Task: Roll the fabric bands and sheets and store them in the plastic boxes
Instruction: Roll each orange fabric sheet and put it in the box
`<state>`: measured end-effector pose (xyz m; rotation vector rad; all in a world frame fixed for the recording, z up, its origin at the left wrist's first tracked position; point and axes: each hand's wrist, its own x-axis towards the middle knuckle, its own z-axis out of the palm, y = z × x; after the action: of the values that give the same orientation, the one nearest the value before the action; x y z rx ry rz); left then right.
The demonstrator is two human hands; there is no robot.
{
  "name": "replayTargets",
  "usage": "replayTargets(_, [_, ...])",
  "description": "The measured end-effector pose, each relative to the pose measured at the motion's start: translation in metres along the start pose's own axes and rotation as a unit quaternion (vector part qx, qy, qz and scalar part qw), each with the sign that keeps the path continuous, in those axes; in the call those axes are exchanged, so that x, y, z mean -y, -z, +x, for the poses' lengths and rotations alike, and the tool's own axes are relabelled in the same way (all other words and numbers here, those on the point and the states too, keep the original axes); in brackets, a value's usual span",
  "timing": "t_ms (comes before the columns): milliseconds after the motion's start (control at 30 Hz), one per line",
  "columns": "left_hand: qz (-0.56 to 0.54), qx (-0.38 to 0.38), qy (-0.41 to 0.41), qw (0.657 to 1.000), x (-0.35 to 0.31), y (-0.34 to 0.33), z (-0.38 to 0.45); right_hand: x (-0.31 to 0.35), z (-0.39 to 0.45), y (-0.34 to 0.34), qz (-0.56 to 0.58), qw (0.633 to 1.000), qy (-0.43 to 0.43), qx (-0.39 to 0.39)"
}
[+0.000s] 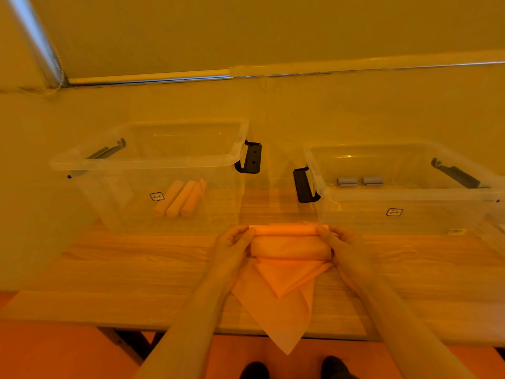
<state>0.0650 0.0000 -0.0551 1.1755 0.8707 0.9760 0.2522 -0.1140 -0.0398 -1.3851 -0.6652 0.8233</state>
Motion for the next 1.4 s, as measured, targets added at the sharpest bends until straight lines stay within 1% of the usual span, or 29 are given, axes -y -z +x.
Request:
replayTargets(200, [0.013,0.004,-0.026,1.0,-0.0022,0.0001,-0.0036,0.0019,-0.0004,0.0005,-0.024,0.999,0.007,0.021])
replayTargets(367, [-0.022,0.01,-0.016,1.0,-0.0054,0.0011,-0.0055,0.0025,-0.0021,0.0002,0.005,1.0,-0.005,0.016])
replayTargets(533, [-0.051,-0.004,0.017,0.999,-0.0064,-0.0005,-0.0048,0.001,0.0003,-0.0001,0.008,1.0,-0.01,0.021])
replayTargets(667, [-0.03,-0.001,-0.005,1.0,-0.004,-0.0013,-0.0047,0.0003,0.0035,-0.0004,0.016,0.999,-0.025,0.015])
replayTargets(800, [-0.021,0.016,-0.014,1.0,-0.0015,0.0018,-0.0028,-0.0004,0.0024,-0.0003,0.006,1.0,-0.021,0.017])
replayTargets(933, [-0.008,0.022,0.005,1.0,-0.0001,0.0028,-0.0009,0.0005,0.0003,0.0007,0.005,1.0,-0.022,0.02])
replayTargets(1067, [-0.031,0.018,0.019,0.999,-0.0019,-0.0009,-0.0026,0.0013,-0.001,0.002,0.0,1.0,-0.016,0.017])
replayTargets(1200, [-0.048,0.015,0.018,0.999,-0.0016,0.001,-0.0014,0.0015,-0.0005,0.0032,0.009,0.999,-0.018,0.049])
replayTargets(1300, [-0.043,0.004,0.019,0.999,-0.0008,0.0004,-0.0008,0.0008,0.0002,0.0032,0.012,0.999,-0.013,0.051])
replayTargets(1400, [-0.028,0.003,0.003,1.0,-0.0018,-0.0009,-0.0027,-0.0005,0.0005,0.0027,0.015,0.999,-0.01,0.049])
